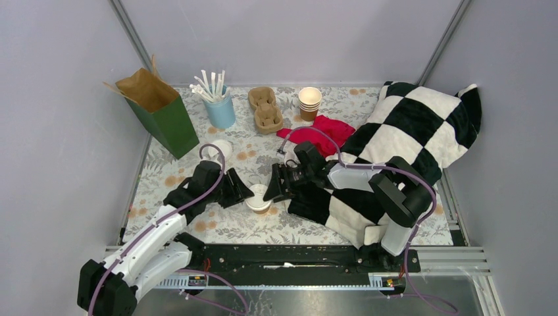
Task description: Pack the takeout coffee
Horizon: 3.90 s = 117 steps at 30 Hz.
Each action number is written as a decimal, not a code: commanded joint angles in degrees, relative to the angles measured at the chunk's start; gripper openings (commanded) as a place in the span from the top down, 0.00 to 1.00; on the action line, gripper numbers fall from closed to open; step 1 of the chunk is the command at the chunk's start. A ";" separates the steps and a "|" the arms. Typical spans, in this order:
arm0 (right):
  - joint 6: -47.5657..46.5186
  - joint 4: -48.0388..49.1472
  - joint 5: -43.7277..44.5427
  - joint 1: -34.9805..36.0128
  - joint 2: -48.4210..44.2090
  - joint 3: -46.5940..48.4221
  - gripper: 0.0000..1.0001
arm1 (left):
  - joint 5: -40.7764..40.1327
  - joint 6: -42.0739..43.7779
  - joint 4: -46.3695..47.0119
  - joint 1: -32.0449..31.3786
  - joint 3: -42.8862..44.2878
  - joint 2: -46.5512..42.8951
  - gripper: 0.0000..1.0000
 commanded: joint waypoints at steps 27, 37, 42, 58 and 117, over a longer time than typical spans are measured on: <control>1.04 1.05 1.54 -3.10 1.49 1.61 0.40 | -4.90 4.23 0.46 -0.09 3.24 3.25 0.51; -17.24 -37.26 25.69 3.35 -5.29 18.99 0.09 | -6.64 7.87 -7.49 -0.11 16.01 1.65 0.13; -20.10 -51.29 44.64 12.17 -2.93 30.42 0.02 | -19.36 9.05 -16.02 -0.12 22.41 -5.26 0.01; -21.43 -63.36 63.61 26.07 10.57 50.10 0.00 | -42.96 5.15 -24.66 -0.12 23.22 -29.37 0.01; -31.40 -50.48 62.81 -2.40 18.70 53.46 0.18 | -39.80 6.77 -21.93 -0.13 21.37 -27.22 0.01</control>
